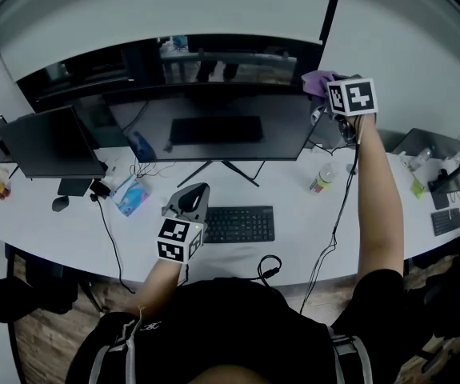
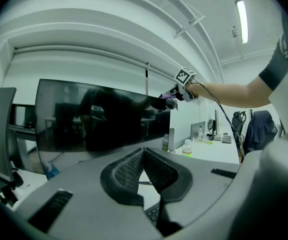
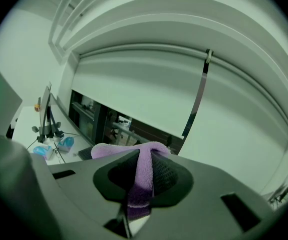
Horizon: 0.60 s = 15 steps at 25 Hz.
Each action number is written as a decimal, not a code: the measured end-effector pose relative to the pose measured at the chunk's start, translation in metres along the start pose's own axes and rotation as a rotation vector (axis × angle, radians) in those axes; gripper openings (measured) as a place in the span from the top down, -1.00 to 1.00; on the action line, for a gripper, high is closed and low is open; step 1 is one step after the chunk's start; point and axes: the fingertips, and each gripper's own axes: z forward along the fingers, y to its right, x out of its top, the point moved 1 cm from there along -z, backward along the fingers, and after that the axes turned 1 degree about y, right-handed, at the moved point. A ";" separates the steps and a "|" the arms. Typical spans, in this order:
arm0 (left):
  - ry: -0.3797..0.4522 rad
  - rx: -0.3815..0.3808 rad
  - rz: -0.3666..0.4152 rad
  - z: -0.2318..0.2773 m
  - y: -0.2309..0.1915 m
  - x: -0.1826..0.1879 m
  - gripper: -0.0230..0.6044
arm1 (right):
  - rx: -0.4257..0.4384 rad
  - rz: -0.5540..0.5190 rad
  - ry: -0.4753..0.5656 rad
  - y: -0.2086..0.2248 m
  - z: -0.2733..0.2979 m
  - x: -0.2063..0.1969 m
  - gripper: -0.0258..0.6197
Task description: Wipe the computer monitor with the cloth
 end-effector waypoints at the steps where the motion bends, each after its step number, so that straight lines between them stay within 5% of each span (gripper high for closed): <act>1: 0.000 -0.001 0.001 0.001 0.001 0.000 0.89 | -0.010 0.003 0.004 0.003 -0.001 -0.001 0.68; 10: -0.004 -0.023 0.013 0.008 0.010 0.000 0.89 | -0.120 0.029 0.016 0.034 -0.010 -0.023 0.69; 15: -0.010 -0.038 0.021 0.010 0.014 -0.002 0.89 | -0.096 0.106 0.016 0.038 -0.004 -0.052 0.69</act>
